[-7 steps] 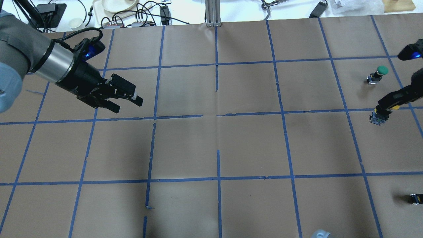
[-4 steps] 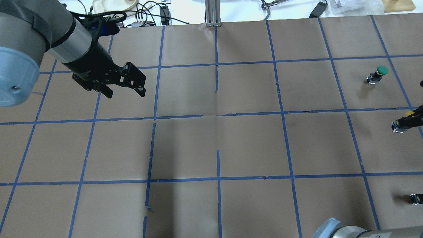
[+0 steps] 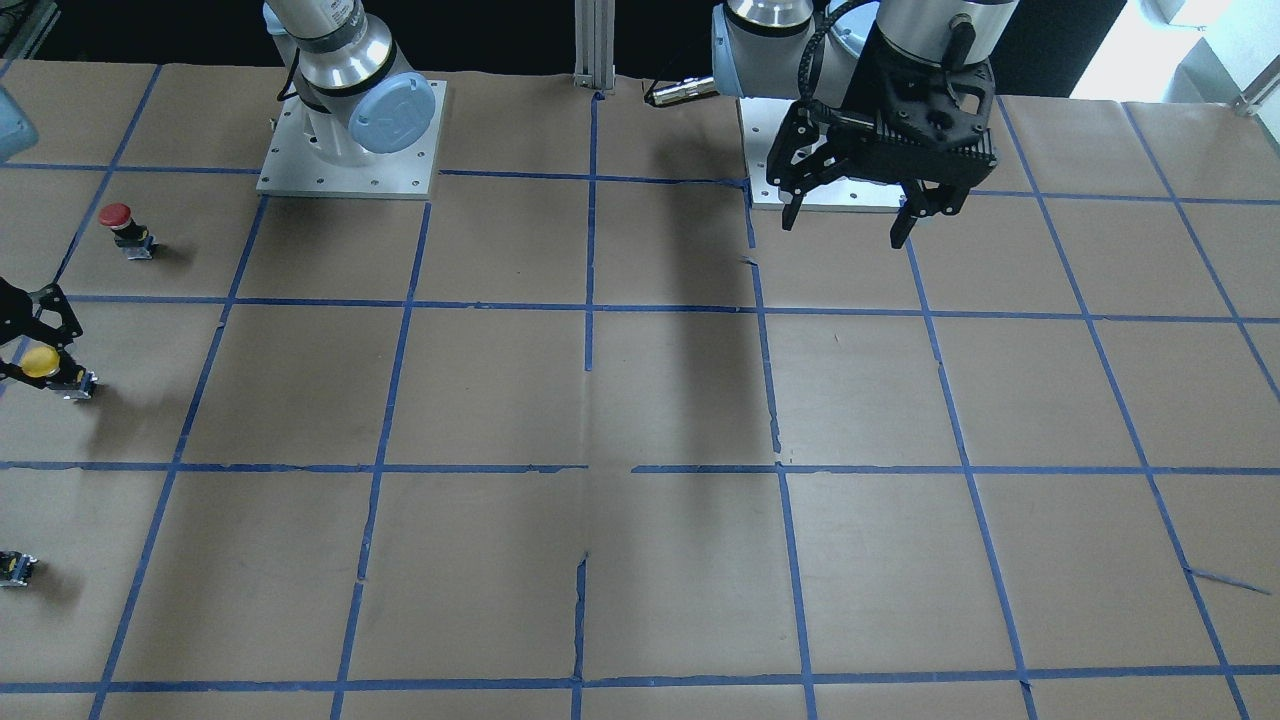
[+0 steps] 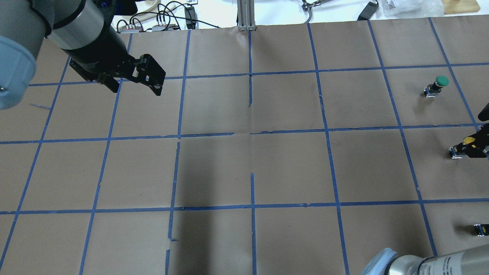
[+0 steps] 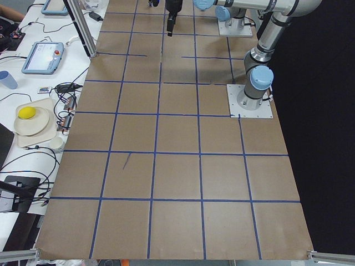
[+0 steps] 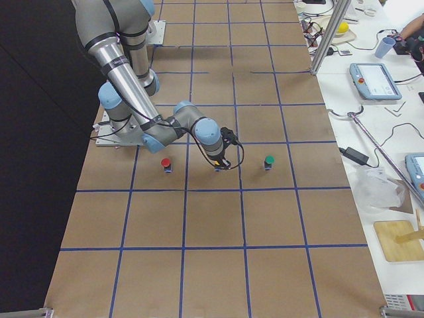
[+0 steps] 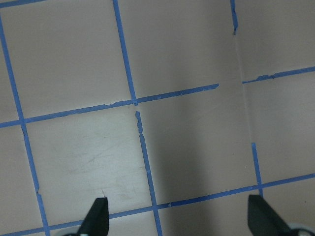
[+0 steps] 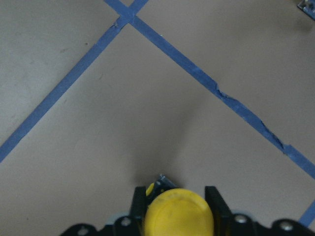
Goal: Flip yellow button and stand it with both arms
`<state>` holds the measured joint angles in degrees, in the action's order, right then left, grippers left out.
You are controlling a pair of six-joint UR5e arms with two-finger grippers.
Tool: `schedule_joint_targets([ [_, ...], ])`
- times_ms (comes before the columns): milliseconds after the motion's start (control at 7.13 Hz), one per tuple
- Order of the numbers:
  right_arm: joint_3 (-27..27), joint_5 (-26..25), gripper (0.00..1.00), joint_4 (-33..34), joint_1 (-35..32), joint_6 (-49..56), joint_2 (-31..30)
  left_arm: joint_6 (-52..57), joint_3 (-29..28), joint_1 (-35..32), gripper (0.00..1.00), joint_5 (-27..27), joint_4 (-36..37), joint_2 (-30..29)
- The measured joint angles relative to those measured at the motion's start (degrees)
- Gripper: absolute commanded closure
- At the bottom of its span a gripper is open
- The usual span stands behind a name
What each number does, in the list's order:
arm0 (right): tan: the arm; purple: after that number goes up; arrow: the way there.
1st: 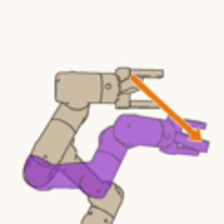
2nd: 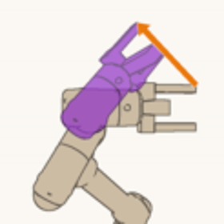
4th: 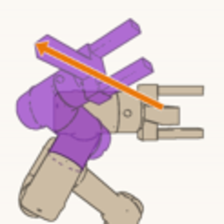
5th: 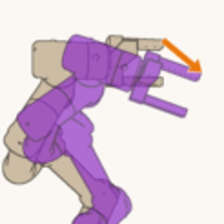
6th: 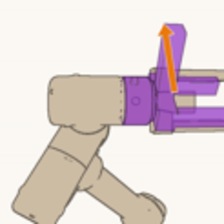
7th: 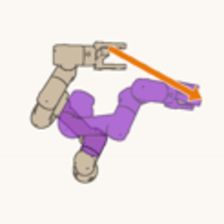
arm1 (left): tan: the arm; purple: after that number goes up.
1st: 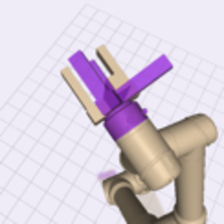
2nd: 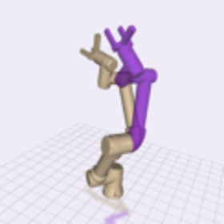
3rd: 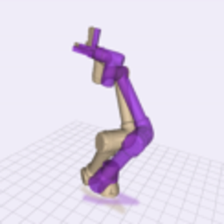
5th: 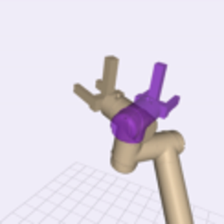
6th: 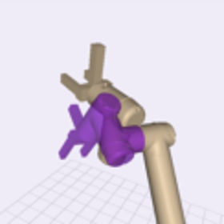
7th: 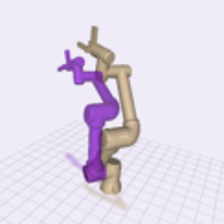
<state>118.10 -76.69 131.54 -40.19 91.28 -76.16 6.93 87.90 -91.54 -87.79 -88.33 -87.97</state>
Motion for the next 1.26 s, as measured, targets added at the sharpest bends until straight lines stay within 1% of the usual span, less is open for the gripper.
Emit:
schedule_joint_targets([
  [280,-2.2,-0.6,0.00,-1.1,-0.1,-0.4,0.9,0.5,-6.5,1.3,0.00,-1.4,-4.6,-3.9],
  [421,-5.0,-0.7,0.00,-4.7,-0.6,-0.9,0.2,1.4,-7.8,2.5,0.00,-2.2,-5.9,-4.7],
  [561,-8.9,-0.6,0.00,-11.5,-1.5,-2.1,-1.0,2.0,-8.1,3.3,0.00,-2.6,-6.4,-5.0],
  [841,-17.6,-0.8,0.00,-27.7,-3.8,-7.6,-4.3,2.4,-8.4,3.9,0.00,-2.8,-6.7,-5.4],
  [981,-21.5,-0.9,0.00,-34.5,-5.7,-13.4,-6.7,2.4,-8.5,3.9,0.00,-2.8,-6.7,-5.5],
  [1121,-24.5,-1.8,0.00,-39.1,-8.6,-21.5,-8.8,2.4,-8.6,3.9,0.00,-2.7,-6.7,-5.5],
  [1262,-27.1,-3.7,0.00,-41.6,-13.0,-30.5,-10.1,2.4,-8.6,3.9,0.00,-2.7,-6.7,-5.4],
])
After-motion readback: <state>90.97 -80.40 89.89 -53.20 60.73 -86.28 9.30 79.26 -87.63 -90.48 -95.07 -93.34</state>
